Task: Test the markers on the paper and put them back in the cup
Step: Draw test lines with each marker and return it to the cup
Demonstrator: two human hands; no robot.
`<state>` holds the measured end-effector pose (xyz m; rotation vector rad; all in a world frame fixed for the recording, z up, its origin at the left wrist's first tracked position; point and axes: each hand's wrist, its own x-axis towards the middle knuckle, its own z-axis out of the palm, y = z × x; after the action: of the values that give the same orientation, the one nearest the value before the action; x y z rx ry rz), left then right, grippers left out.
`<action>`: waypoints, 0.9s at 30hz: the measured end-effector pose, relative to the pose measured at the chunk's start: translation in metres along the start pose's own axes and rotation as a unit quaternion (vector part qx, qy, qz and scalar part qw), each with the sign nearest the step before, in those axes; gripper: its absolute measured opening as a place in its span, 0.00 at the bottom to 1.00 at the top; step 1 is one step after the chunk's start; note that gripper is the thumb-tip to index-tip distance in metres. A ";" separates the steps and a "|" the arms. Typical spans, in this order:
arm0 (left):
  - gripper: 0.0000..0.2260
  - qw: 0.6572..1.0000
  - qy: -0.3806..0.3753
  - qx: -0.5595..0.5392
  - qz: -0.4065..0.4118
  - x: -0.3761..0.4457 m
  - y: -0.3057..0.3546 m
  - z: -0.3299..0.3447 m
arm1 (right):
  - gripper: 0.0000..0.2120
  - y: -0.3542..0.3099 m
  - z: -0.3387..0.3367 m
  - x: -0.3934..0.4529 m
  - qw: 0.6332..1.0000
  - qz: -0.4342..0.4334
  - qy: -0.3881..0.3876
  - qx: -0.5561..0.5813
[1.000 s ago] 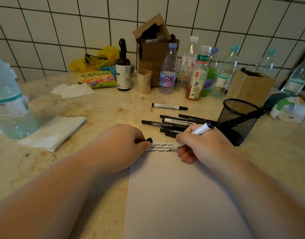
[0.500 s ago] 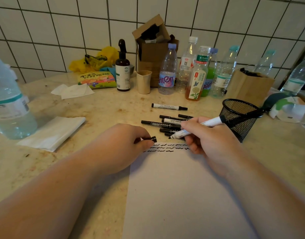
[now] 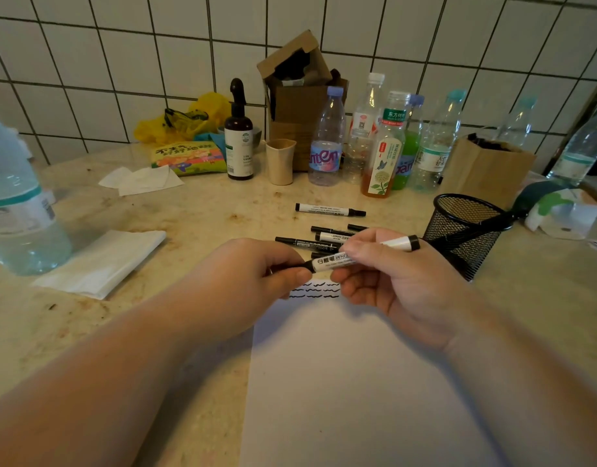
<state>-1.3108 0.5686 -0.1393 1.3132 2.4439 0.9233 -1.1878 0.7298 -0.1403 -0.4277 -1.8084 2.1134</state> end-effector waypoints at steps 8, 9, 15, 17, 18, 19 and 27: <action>0.11 0.998 -0.045 -0.047 -0.006 -0.003 0.002 -0.001 | 0.06 0.000 -0.003 -0.004 0.998 -0.031 -0.054 -0.012; 0.12 0.997 -0.052 -0.060 -0.008 -0.003 0.002 -0.003 | 0.06 -0.001 -0.004 -0.004 0.997 -0.034 -0.060 -0.017; 0.09 0.991 -0.038 -0.126 -0.004 -0.003 0.004 0.000 | 0.09 -0.001 -0.002 -0.002 0.996 -0.064 -0.041 -0.046; 0.07 0.990 -0.001 -0.140 -0.012 0.000 0.002 0.002 | 0.14 -0.003 -0.002 -0.003 0.995 -0.089 -0.011 -0.032; 0.06 0.989 0.014 -0.143 -0.024 0.002 0.001 0.002 | 0.15 -0.005 -0.002 -0.003 0.994 -0.109 0.012 -0.027; 0.06 0.990 0.026 -0.136 -0.038 0.003 -0.001 0.002 | 0.14 -0.008 -0.004 -0.004 0.989 -0.137 0.045 -0.038; 0.06 0.997 0.037 -0.013 -0.064 0.002 -0.005 0.005 | 0.07 -0.032 -0.033 -0.005 0.910 -0.289 0.296 -0.026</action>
<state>-1.3133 0.5705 -0.1462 1.1169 2.5287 0.9837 -1.1675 0.7615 -0.1133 -0.4190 -1.4013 1.3425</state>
